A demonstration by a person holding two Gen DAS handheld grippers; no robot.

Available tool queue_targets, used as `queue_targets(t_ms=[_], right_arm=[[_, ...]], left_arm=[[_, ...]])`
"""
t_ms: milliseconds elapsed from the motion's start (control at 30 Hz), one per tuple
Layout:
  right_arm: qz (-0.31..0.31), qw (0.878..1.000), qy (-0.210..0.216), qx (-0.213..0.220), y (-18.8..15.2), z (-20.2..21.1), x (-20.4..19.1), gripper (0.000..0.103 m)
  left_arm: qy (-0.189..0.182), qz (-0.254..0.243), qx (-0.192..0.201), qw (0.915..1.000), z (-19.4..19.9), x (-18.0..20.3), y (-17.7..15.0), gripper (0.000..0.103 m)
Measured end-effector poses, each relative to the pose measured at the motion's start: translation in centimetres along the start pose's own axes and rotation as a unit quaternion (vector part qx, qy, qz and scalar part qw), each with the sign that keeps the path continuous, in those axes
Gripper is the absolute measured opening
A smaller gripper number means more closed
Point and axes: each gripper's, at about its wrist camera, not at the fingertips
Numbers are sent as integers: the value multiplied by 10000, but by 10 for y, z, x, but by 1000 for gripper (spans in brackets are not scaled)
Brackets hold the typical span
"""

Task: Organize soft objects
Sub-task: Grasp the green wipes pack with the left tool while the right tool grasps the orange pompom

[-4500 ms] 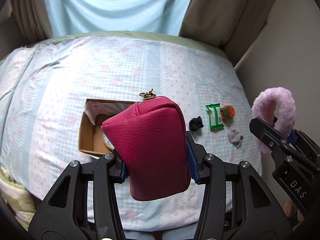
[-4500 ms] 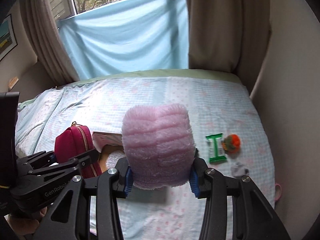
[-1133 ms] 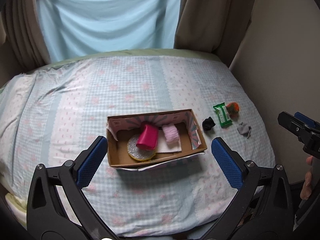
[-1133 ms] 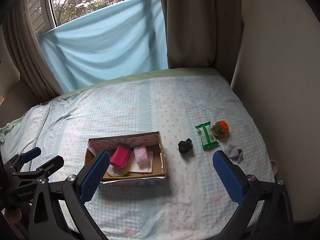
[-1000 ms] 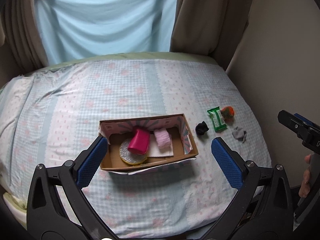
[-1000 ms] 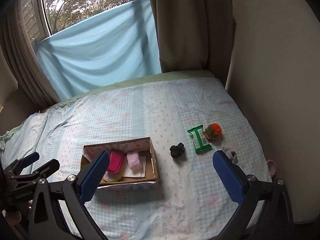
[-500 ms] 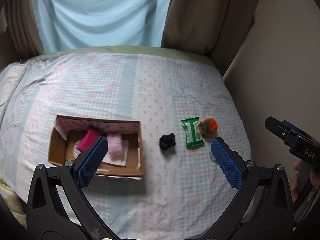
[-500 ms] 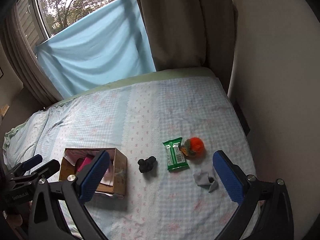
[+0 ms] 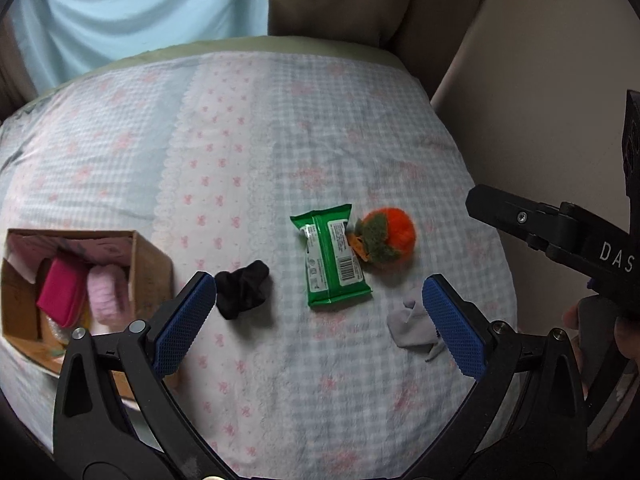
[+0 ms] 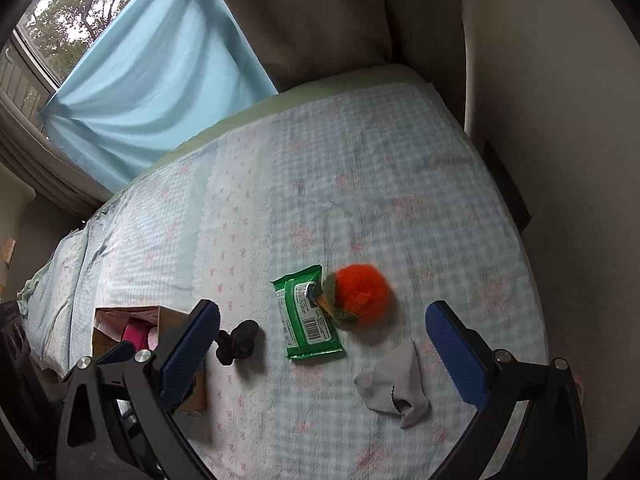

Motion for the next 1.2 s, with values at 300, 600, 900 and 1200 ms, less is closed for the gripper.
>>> queue_targets(t_ms=[300,600,900,1200], right_arm=[[22,9985,195,-515,-10,-90,33,102],[197,9951,366,-900,-13,-154,47,99],[536,9938,106,-968,-11,-174,39,53],[645,9942,-70,-854,-13,-174,34,39]], left_arm=[[29,-352,-320,9989,-108,15,-14,100],[120,-611,-428,9971,-167,14,-17,83],[-79,-561,-503,9971,-180,9,-1,66],[-427,-354,-535,9970,-175,-7,6,43]])
Point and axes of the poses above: each gripper's, at about its wrist camera, not at the fingertips, and z roughly against the way its jaws point, x to its right, y to its top, and after that the axes turned 2 degrees about -y, right-handed
